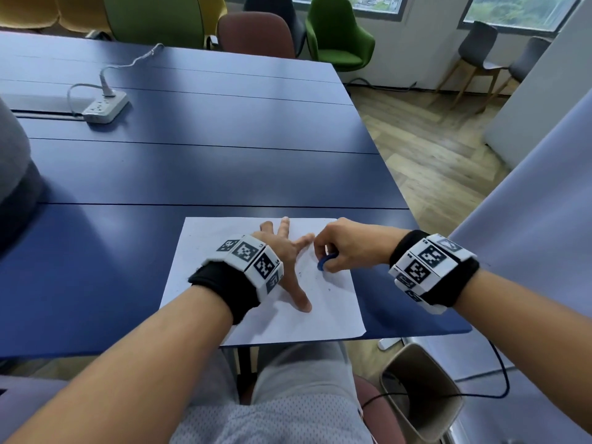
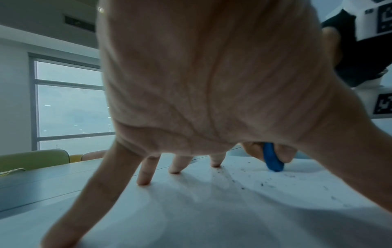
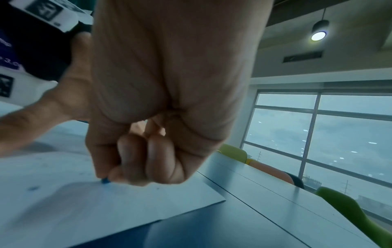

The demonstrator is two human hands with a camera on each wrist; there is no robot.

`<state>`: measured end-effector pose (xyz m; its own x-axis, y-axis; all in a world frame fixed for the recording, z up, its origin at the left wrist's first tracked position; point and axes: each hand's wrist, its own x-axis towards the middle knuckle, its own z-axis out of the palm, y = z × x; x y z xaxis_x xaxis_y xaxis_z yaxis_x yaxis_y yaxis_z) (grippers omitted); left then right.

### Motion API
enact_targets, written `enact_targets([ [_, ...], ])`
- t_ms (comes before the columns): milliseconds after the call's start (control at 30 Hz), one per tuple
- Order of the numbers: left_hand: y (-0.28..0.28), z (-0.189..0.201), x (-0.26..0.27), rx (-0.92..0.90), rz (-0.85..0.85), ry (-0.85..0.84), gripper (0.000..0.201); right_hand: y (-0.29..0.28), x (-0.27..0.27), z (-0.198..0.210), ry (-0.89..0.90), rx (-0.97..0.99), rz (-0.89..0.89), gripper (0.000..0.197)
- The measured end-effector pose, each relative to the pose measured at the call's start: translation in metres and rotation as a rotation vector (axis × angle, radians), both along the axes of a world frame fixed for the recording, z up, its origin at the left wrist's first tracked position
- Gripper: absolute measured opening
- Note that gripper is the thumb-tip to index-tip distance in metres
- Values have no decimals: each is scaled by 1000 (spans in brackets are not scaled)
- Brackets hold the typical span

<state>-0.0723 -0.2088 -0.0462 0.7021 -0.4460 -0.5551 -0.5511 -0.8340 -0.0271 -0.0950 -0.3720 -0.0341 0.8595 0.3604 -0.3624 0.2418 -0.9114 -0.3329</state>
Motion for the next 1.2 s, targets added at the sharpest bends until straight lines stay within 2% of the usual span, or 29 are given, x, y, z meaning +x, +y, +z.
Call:
enact_targets([
  [133,-1,1,-1,16,5,-2,137,-2,-10,-1,169,-35,89,11],
  [333,-1,3,-2,19,6,0,135,-6,-6,-1,72,21,-2,12],
  [467,-1,2,-2,23,13,1,136,-1,-18,-2,254,-4,79,15],
  [600,-2,2,0,16,14,6,136,-6,-11,1,143,52,-10,14],
  [733,-1,2,-1,27,21,16,138,-2,-20,1,277,2,74,15],
  [867,-2,2,-1,20,19,10,137,-2,-19,2,204,7,27,13],
  [967,-2,2,-2,24,21,13,137,2,-27,1,306,-18,91,12],
  [1100,-2,3,-1,14,17,14,137,-4,-19,2,156,-4,17,11],
  [1200,-1,2,-1,13,19,20,138,-4,-23,3,174,-26,40,11],
])
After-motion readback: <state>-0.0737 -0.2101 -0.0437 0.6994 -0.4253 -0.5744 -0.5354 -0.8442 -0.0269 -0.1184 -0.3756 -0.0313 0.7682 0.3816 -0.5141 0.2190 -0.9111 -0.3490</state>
